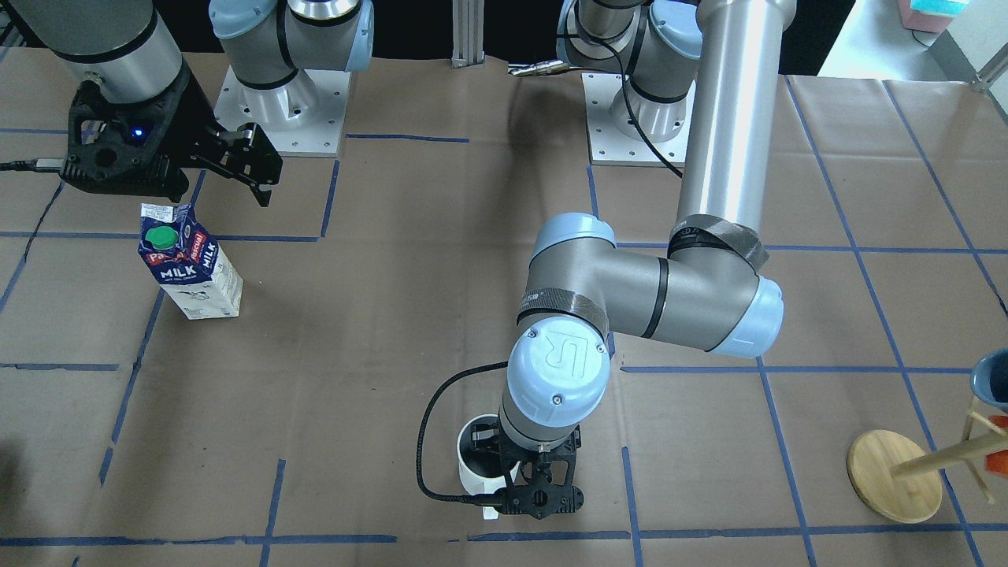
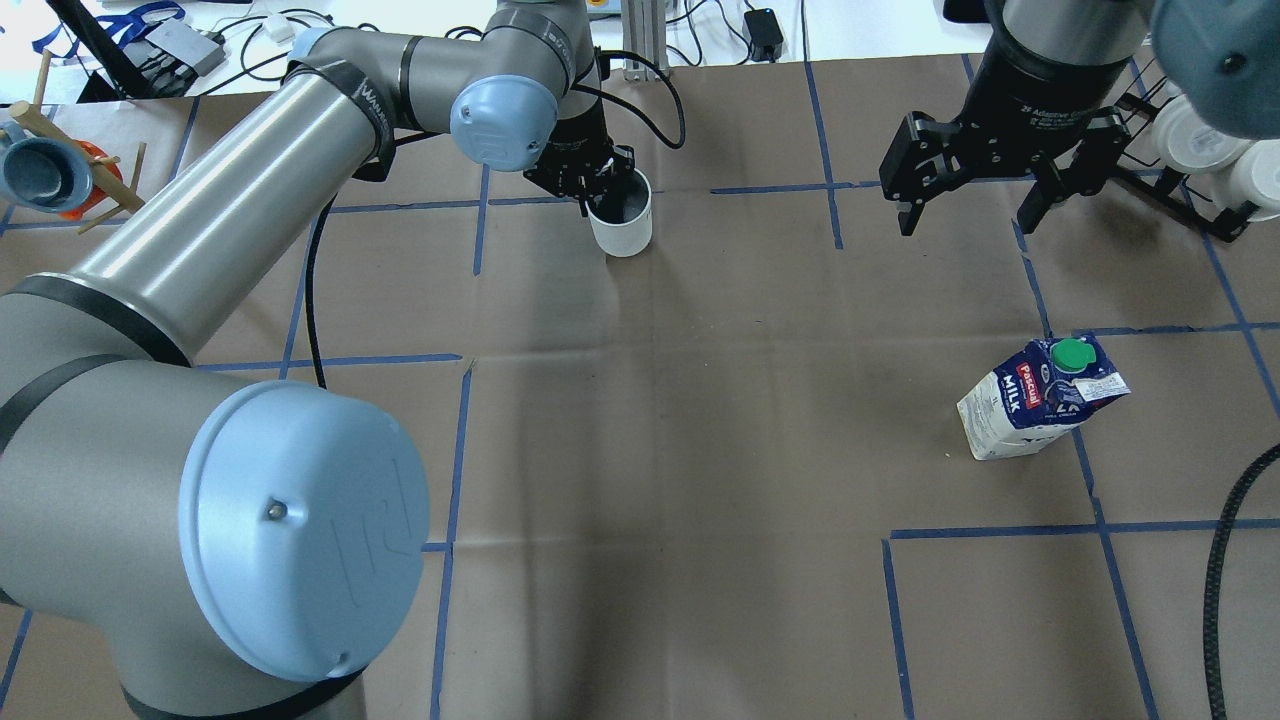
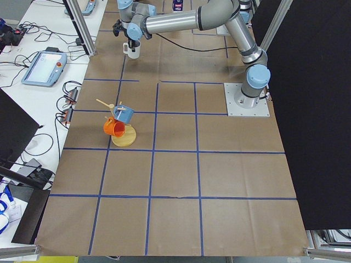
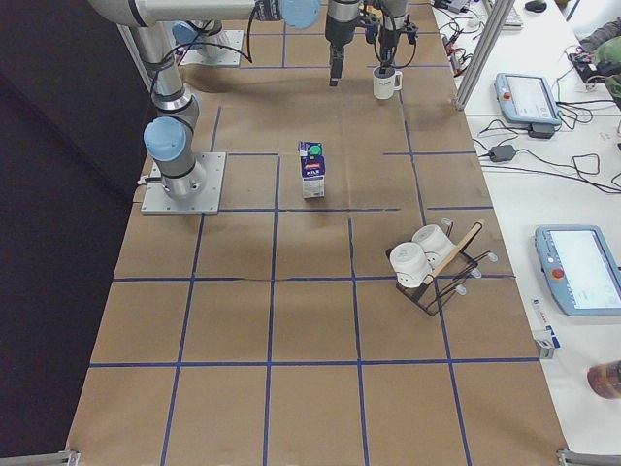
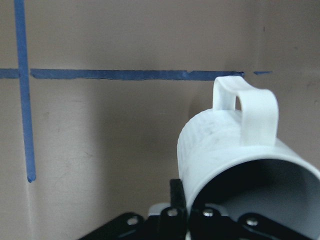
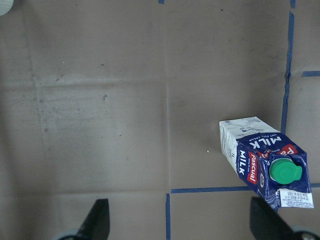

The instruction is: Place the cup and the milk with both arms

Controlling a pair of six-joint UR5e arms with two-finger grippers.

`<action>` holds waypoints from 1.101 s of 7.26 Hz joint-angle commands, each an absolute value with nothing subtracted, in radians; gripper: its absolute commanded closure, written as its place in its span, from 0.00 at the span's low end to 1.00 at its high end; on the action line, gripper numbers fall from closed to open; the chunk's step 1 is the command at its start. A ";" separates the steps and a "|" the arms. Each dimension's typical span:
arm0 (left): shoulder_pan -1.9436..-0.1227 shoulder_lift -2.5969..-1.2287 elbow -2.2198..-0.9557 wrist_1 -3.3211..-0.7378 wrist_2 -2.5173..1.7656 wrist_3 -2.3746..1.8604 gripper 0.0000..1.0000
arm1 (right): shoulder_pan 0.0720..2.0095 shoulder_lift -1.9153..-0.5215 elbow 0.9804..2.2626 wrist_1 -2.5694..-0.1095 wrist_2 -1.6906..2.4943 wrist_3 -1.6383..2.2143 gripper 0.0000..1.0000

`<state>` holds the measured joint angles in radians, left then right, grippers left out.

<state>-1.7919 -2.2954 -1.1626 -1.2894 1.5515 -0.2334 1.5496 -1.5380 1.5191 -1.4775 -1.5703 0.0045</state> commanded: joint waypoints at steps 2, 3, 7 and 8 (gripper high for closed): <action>-1.793 -2.270 -1.219 -1.304 1.551 -0.221 0.99 | 1.542 -1.539 1.539 -1.489 -1.574 -0.028 0.00; -1.793 -2.273 -1.221 -1.305 1.552 -0.221 0.81 | 1.543 -1.539 1.539 -1.489 -1.574 -0.028 0.00; -1.789 -2.200 -1.226 -1.369 1.555 -0.221 0.00 | 1.540 -1.539 1.539 -1.489 -1.577 -0.028 0.00; -1.784 -2.127 -1.232 -1.443 1.557 -0.219 0.00 | 1.525 -1.549 1.539 -1.479 -1.578 -0.031 0.00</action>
<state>-1.7885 -2.2016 -1.2291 -1.3721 1.5559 -0.2205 1.5376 -1.5414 1.5385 -1.4873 -1.5758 -0.0284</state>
